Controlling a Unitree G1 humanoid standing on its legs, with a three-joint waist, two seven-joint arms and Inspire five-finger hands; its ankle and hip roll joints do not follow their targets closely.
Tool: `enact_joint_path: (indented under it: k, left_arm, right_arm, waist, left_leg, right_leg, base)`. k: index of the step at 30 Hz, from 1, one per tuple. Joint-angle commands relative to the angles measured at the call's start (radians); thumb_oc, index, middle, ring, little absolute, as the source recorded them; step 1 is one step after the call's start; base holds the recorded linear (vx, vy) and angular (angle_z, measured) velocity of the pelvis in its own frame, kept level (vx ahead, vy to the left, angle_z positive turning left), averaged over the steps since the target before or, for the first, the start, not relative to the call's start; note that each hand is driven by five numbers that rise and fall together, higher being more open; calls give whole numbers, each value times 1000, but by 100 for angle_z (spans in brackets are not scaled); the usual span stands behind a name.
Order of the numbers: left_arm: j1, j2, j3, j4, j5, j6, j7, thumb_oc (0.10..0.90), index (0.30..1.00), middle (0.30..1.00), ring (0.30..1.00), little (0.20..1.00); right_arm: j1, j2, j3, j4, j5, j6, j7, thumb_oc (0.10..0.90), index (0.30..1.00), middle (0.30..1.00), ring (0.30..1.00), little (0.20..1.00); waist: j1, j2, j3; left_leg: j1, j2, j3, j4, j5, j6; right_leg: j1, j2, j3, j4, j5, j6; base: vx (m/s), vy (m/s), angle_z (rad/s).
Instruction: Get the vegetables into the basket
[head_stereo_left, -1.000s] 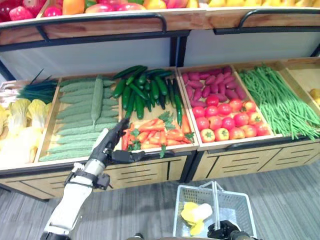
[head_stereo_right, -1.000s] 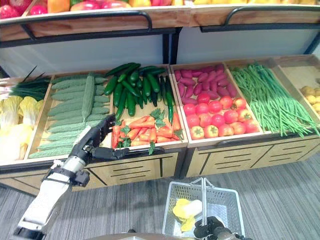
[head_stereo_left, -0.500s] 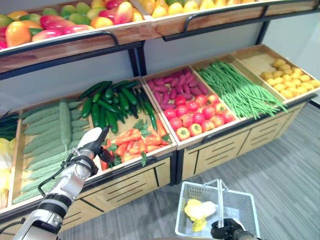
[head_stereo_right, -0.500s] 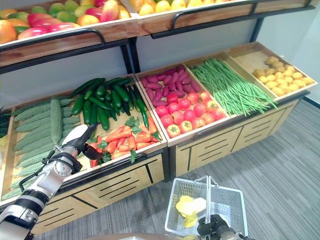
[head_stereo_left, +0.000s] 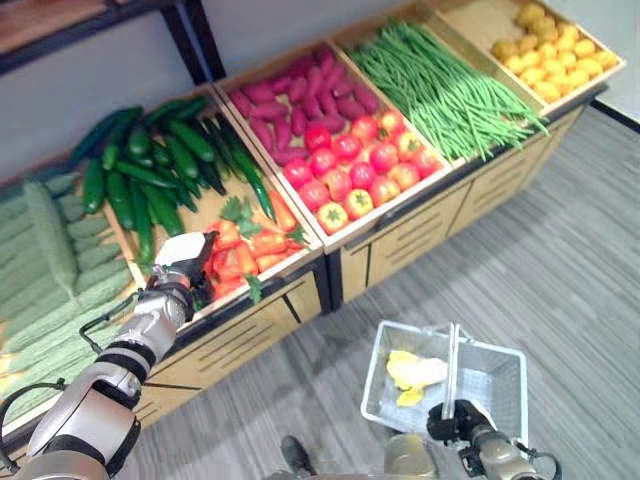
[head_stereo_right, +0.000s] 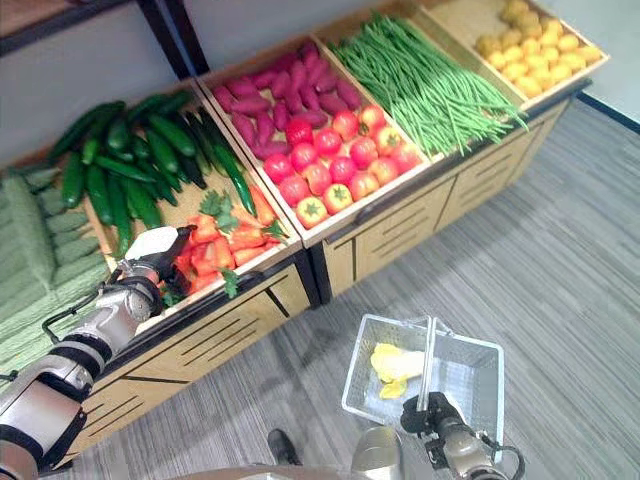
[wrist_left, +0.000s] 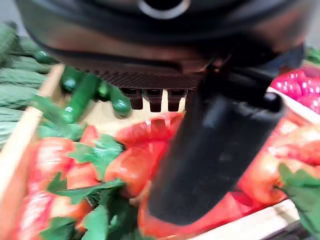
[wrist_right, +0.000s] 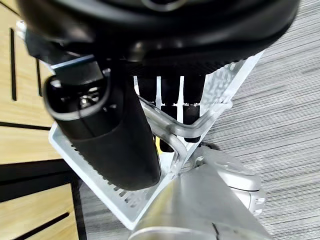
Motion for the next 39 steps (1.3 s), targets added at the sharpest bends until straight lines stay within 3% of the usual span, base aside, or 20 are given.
enact_joint_path:
  k: [1, 11, 12, 13, 15, 16, 17, 29, 39]
  left_arm:
    - [-167, 64, 47, 53, 1, 8, 84, 900, 1000, 1000, 1000, 1000]
    - [-226, 37, 7, 113, -20, 12, 105, 900, 1000, 1000, 1000, 1000]
    - [-226, 37, 7, 113, -20, 12, 105, 773, 822, 822, 822, 822]
    - [-222, 25, 11, 112, -17, 15, 111, 614, 599, 599, 599, 599]
    - [-221, 21, 12, 113, -19, 16, 111, 545, 503, 503, 503, 503]
    - [-220, 18, 11, 115, -14, 18, 111, 441, 358, 358, 358, 358]
    - [-219, 17, 12, 115, -15, 17, 112, 400, 300, 300, 300, 300]
    - [-200, -1, 17, 73, 9, 24, 123, 400, 300, 300, 300, 300]
    - [-214, 11, 52, -8, 33, 40, 198, 400, 300, 300, 300, 300]
  right_arm:
    - [61, 6, 101, 16, 18, -5, 7, 400, 300, 300, 300, 300]
    - [34, 28, 135, 24, 34, -16, -3, 400, 300, 300, 300, 300]
    - [34, 28, 135, 24, 34, -16, -3, 400, 300, 300, 300, 300]
    - [32, 33, 145, 19, 35, -20, -3, 400, 300, 300, 300, 300]
    - [31, 34, 146, 19, 36, -20, -2, 400, 300, 300, 300, 300]
    - [34, 38, 153, 16, 34, -22, 1, 400, 300, 300, 300, 300]
    - [38, 40, 156, 12, 32, -24, 2, 400, 300, 300, 300, 300]
    - [40, 40, 164, 18, 17, -24, 0, 400, 300, 300, 300, 300]
    - [39, 48, 168, 23, 14, -30, -6, 400, 300, 300, 300, 300]
  waist:
    - [3, -41, -15]
    - [7, -67, 0]
    - [7, -67, 0]
    - [11, -76, 2]
    - [12, -79, 2]
    - [14, -85, 2]
    - [14, -86, 2]
    - [31, -100, 12]
    - [42, -109, 19]
  left_leg:
    - [-45, 0, -102, 3, 2, -44]
    - [-107, 3, -128, 1, 16, -43]
    - [-107, 3, -128, 1, 16, -43]
    - [-110, 2, -128, 1, 17, -43]
    - [-111, 2, -128, 1, 18, -43]
    - [-109, 2, -129, 1, 17, -42]
    - [-110, 1, -132, 1, 17, -42]
    - [-139, -8, -154, 4, 28, -40]
    - [-154, -8, -163, 5, 36, -40]
  right_leg:
    - [-85, 43, -13, 2, 28, 34]
    - [-141, 45, -22, 6, 44, 34]
    - [-141, 45, -22, 6, 44, 34]
    - [-147, 48, -20, 6, 47, 33]
    - [-148, 48, -20, 6, 47, 33]
    - [-144, 48, -23, 6, 47, 33]
    - [-144, 48, -23, 7, 46, 33]
    - [-153, 41, -40, 5, 48, 29]
    - [-160, 39, -47, 5, 48, 27]
  base:
    - [-102, -33, -2]
    - [-30, -7, 6]
    - [0, 0, 0]
    - [0, 0, 0]
    - [0, 0, 0]
    - [0, 0, 0]
    - [0, 0, 0]
    - [0, 0, 0]
    - [-1, 4, 2]
